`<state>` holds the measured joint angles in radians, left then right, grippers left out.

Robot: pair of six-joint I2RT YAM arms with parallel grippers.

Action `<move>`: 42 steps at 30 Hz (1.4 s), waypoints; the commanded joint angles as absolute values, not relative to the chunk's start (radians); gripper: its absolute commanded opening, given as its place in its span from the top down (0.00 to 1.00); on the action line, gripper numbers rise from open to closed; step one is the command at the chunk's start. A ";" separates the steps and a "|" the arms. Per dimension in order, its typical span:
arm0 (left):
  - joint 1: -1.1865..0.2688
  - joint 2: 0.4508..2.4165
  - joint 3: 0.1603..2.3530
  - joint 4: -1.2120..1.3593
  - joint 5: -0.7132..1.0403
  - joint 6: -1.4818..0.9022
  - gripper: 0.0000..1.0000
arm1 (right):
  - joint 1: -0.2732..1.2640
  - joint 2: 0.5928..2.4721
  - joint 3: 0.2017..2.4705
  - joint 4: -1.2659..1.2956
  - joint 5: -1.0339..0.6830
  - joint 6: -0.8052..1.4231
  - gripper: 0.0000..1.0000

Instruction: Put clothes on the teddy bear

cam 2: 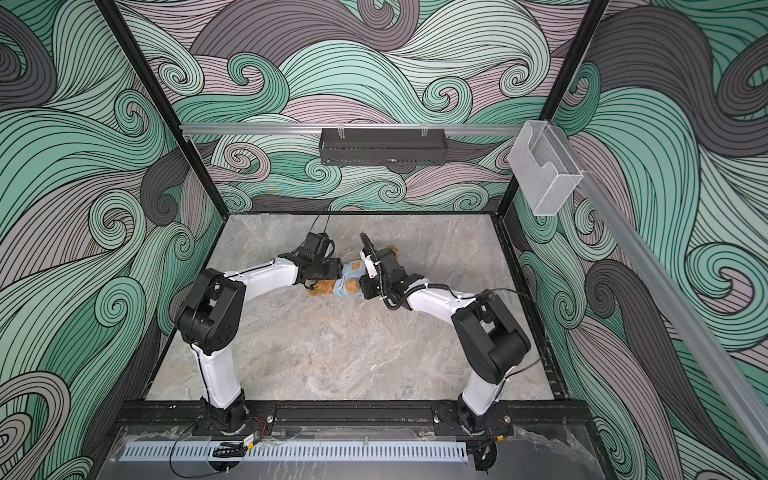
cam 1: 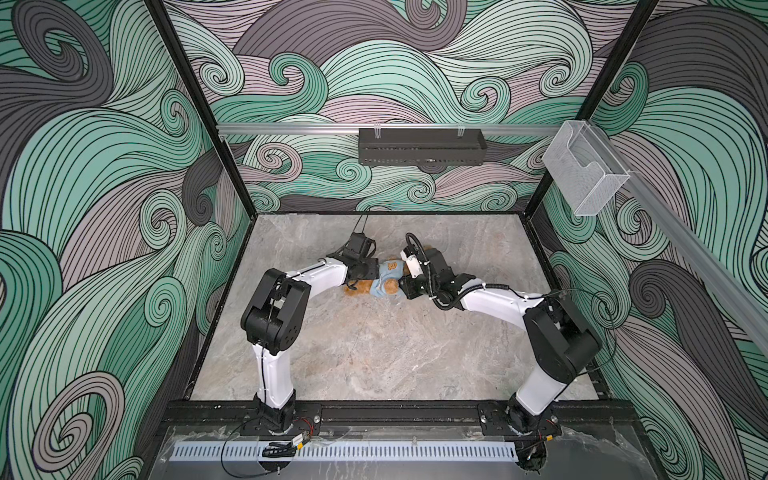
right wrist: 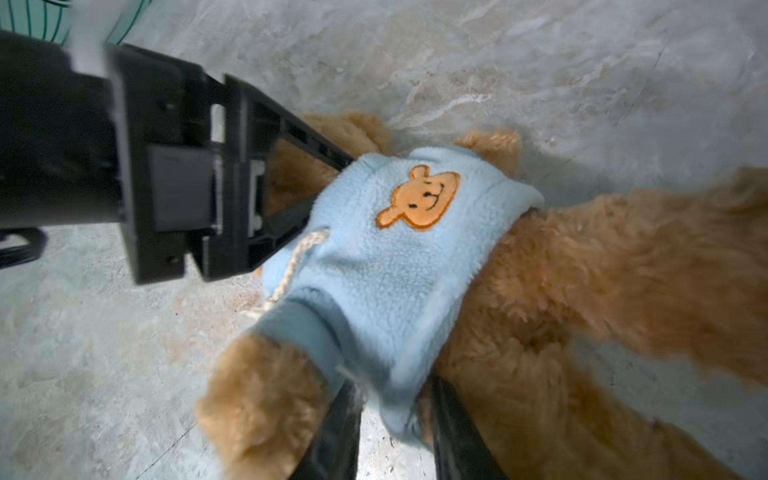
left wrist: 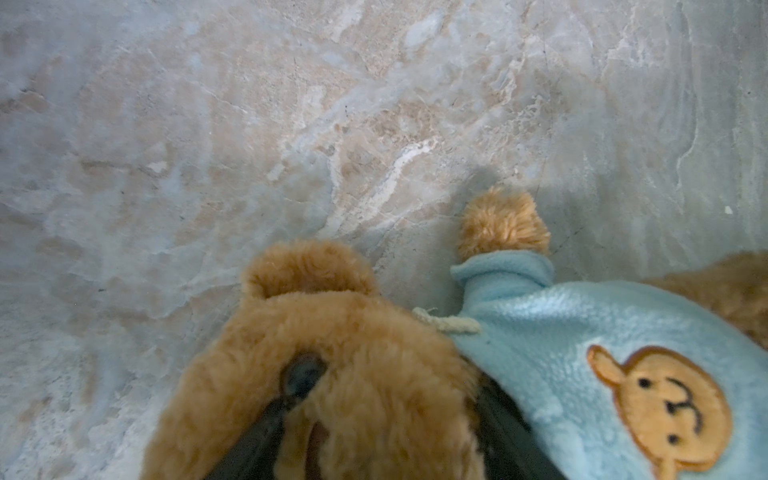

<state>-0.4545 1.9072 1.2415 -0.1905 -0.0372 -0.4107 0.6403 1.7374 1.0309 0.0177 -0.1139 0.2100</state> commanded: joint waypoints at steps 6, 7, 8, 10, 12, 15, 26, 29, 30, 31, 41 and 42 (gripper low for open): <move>-0.451 1.929 1.231 -0.343 -0.077 -0.380 0.34 | 0.629 1.661 0.989 -0.030 0.054 0.204 0.99; -0.450 1.933 1.234 -0.348 -0.087 -0.374 0.34 | 0.619 1.625 0.965 -0.032 0.057 0.205 1.00; -0.449 1.936 1.235 -0.347 -0.096 -0.365 0.34 | 0.606 1.590 0.943 -0.036 0.052 0.208 1.00; -0.448 1.940 1.235 -0.349 -0.111 -0.352 0.34 | 0.574 1.532 0.917 -0.057 0.024 0.216 1.00; -0.448 1.945 1.236 -0.351 -0.123 -0.341 0.34 | 0.550 1.494 0.907 -0.093 0.003 0.211 1.00; -0.446 1.948 1.237 -0.353 -0.138 -0.323 0.34 | 0.523 1.464 0.919 -0.164 -0.047 0.195 1.00; -0.446 1.841 1.239 -0.336 -0.150 -0.322 0.26 | 0.445 1.471 0.931 -0.241 -0.244 0.264 1.00; -0.449 1.687 1.169 -0.216 -0.109 -0.302 0.18 | 0.423 1.485 0.942 -0.240 -0.310 0.288 1.00; -0.451 1.637 1.131 -0.159 -0.072 -0.282 0.17 | 0.413 1.490 0.944 -0.237 -0.331 0.296 1.00; -0.454 1.582 1.078 -0.076 -0.011 -0.239 0.16 | 0.404 1.498 0.947 -0.236 -0.357 0.303 1.00; -0.632 1.481 0.856 0.175 0.324 0.476 0.13 | 0.356 1.537 0.974 -0.208 -0.493 0.368 1.00; -0.656 1.501 0.872 0.149 0.313 0.523 0.12 | 0.353 1.541 0.973 -0.202 -0.500 0.373 1.00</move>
<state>-0.6014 1.4597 0.8200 0.1963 0.2489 0.2310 0.3595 1.5337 0.9470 -0.2245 -0.4389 0.3382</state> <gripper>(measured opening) 0.871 0.048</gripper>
